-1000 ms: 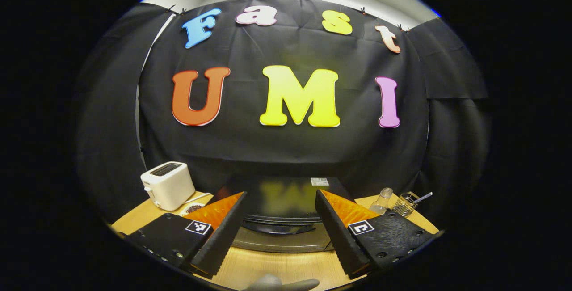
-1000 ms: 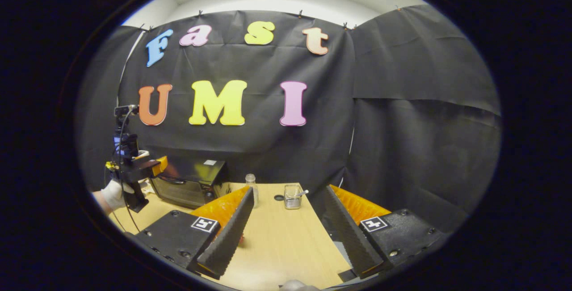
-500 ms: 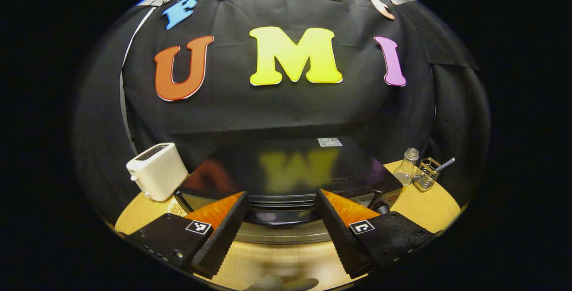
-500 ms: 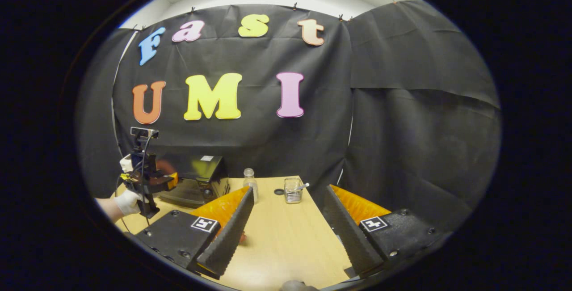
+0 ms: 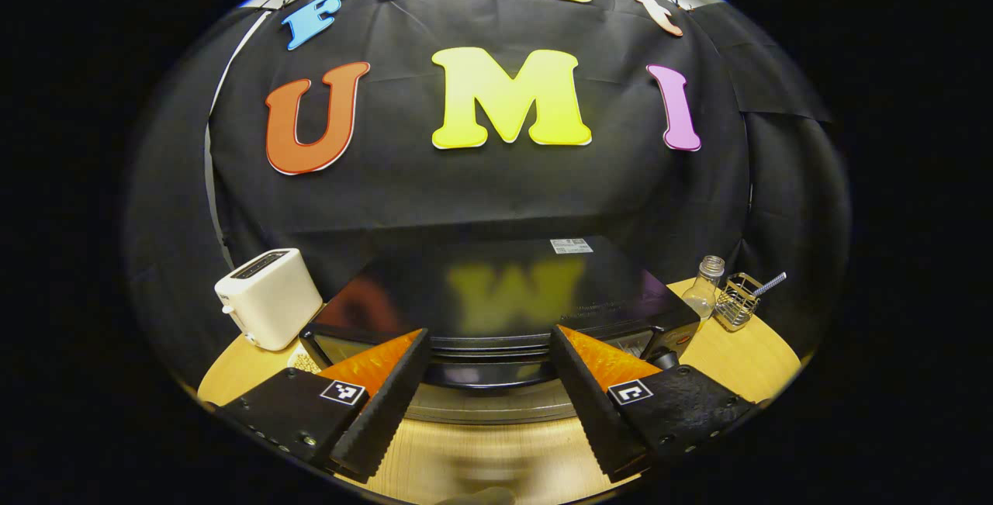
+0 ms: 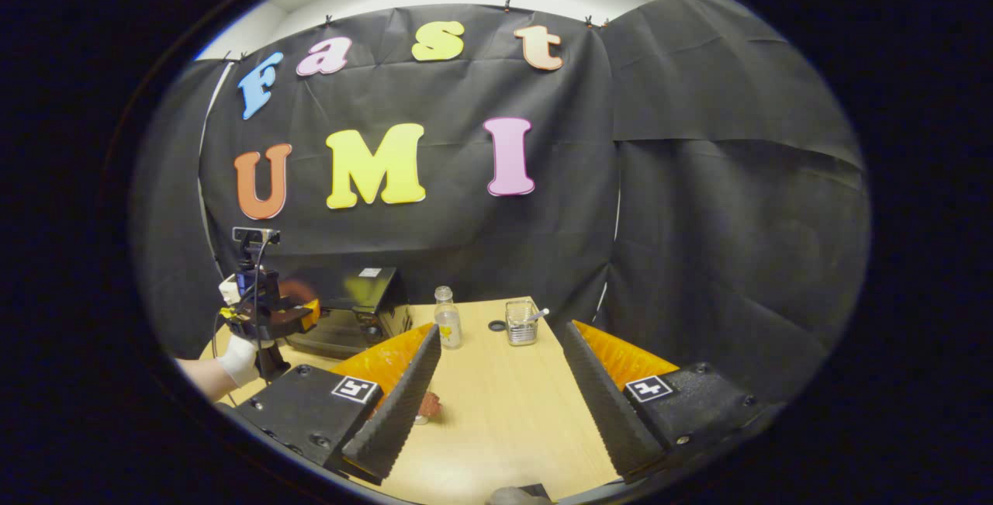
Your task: Open the electric oven with the left hand, put the food in, and close the electric oven.
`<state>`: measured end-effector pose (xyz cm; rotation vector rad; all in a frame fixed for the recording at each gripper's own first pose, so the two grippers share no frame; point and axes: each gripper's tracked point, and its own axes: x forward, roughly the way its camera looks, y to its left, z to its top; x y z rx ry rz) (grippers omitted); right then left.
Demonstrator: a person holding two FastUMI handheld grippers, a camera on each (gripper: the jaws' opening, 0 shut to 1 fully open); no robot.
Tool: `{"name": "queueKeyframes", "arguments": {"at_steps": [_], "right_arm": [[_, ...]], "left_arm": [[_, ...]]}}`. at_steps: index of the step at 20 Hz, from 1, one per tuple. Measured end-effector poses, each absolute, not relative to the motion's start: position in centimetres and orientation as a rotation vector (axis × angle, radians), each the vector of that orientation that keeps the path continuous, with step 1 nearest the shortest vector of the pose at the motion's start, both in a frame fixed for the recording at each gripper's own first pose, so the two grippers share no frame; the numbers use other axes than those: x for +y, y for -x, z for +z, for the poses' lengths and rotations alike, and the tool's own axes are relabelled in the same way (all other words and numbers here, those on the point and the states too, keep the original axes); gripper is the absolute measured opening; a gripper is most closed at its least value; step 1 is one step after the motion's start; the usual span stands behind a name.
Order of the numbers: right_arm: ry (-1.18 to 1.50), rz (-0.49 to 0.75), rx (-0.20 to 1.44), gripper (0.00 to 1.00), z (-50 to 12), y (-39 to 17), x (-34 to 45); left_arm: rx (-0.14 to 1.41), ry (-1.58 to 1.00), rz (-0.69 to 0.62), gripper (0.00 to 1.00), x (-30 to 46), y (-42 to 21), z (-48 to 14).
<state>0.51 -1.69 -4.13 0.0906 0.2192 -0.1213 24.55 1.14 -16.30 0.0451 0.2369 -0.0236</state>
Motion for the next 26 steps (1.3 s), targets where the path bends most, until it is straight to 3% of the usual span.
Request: {"name": "queueKeyframes", "arguments": {"at_steps": [15, 20, 26], "right_arm": [[-0.094, -0.095, 0.233, 1.0, -5.8, 1.6, -1.6], [-0.084, -0.084, 0.229, 0.96, -6.3, 2.4, -1.2], [-0.061, -0.084, 0.253, 1.0, -7.1, 3.3, -1.0]], "left_arm": [[0.256, -0.063, -0.036, 0.96, 1.4, -19.4, -17.8], [0.281, -0.056, -0.049, 0.96, 1.4, -15.8, -20.1], [0.299, -0.051, -0.061, 0.96, 1.3, -12.3, -23.7]]}}
